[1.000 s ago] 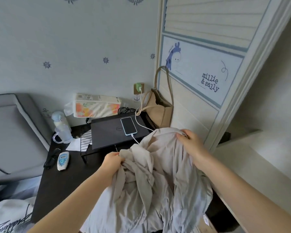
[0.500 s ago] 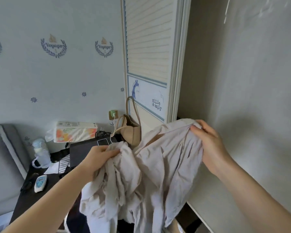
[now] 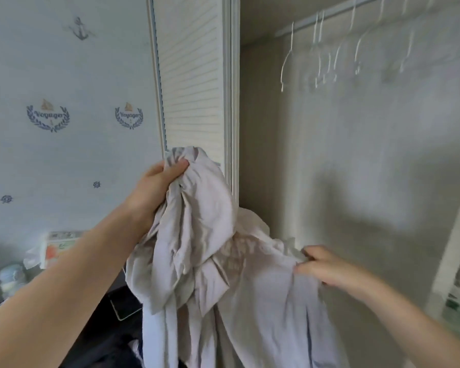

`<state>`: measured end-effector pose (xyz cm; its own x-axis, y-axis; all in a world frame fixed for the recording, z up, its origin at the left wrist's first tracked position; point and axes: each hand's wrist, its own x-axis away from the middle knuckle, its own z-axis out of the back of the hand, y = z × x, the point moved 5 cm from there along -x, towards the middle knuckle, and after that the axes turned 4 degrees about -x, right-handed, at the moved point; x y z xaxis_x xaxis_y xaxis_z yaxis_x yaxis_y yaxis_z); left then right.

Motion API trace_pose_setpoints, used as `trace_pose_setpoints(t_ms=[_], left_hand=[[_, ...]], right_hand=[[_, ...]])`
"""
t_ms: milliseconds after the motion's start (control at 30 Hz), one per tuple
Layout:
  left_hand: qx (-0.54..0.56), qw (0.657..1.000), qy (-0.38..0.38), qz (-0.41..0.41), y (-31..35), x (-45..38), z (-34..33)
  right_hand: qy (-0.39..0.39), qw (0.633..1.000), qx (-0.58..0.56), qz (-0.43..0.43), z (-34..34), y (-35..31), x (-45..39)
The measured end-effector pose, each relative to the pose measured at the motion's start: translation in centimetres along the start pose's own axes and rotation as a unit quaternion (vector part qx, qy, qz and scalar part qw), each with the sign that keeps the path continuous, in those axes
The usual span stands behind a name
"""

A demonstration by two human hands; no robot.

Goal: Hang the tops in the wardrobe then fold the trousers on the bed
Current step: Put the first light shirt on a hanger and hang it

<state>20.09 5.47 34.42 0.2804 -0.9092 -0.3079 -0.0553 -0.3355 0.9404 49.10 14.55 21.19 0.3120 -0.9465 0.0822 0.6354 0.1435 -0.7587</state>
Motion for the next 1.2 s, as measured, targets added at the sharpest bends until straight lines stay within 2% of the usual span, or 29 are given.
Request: trace_pose_setpoints(t_ms=[67, 133, 200, 300, 467, 533, 667, 833, 967, 1033, 1100, 1200], left_hand=[[-0.023, 0.998, -0.065, -0.015, 0.7, 0.1, -1.9], [-0.040, 0.992, -0.115, -0.024, 1.0, 0.2, -3.5], [-0.055, 0.985, -0.159, -0.031, 1.1, 0.3, -4.7], [-0.087, 0.978, -0.188, -0.036, 1.2, 0.4, -5.0], [-0.161, 0.971, -0.165, -0.058, 1.1, -1.0, -1.0], [-0.196, 0.966, -0.159, -0.061, 0.9, -1.9, 0.9], [-0.272, 0.946, -0.156, -0.077, 0.9, -3.1, 3.6], [-0.270, 0.951, -0.151, -0.025, -0.1, -4.6, 5.6], [-0.294, 0.942, -0.163, -0.016, -0.8, -5.3, 5.7], [-0.343, 0.924, -0.168, -0.028, -1.0, -5.5, 5.5], [-0.408, 0.899, -0.152, -0.050, -1.3, -6.0, 5.2], [-0.526, 0.841, -0.084, -0.095, -2.3, -6.1, 4.3]], right_hand=[[-0.087, 0.994, -0.012, 0.068, -1.0, -2.5, 0.8], [-0.120, 0.980, -0.055, 0.148, -2.1, -6.1, 1.3], [-0.097, 0.972, -0.096, 0.189, -3.1, -9.4, 1.5], [-0.040, 0.966, -0.166, 0.194, -3.0, -12.3, 1.6], [-0.013, 0.926, -0.335, 0.173, -0.6, -12.7, 1.5], [0.010, 0.912, -0.370, 0.178, 1.0, -13.4, 1.6], [-0.015, 0.920, -0.340, 0.192, 3.2, -14.6, 1.9], [-0.010, 0.950, -0.248, 0.189, 4.2, -14.9, 1.9], [-0.056, 0.977, -0.168, 0.122, 4.0, -14.2, 2.1], [-0.061, 0.991, -0.064, 0.100, 3.8, -14.0, 2.6], [-0.017, 0.996, -0.015, 0.091, 3.9, -13.9, 2.6], [0.054, 0.988, -0.102, 0.100, 3.8, -14.3, 2.6]])
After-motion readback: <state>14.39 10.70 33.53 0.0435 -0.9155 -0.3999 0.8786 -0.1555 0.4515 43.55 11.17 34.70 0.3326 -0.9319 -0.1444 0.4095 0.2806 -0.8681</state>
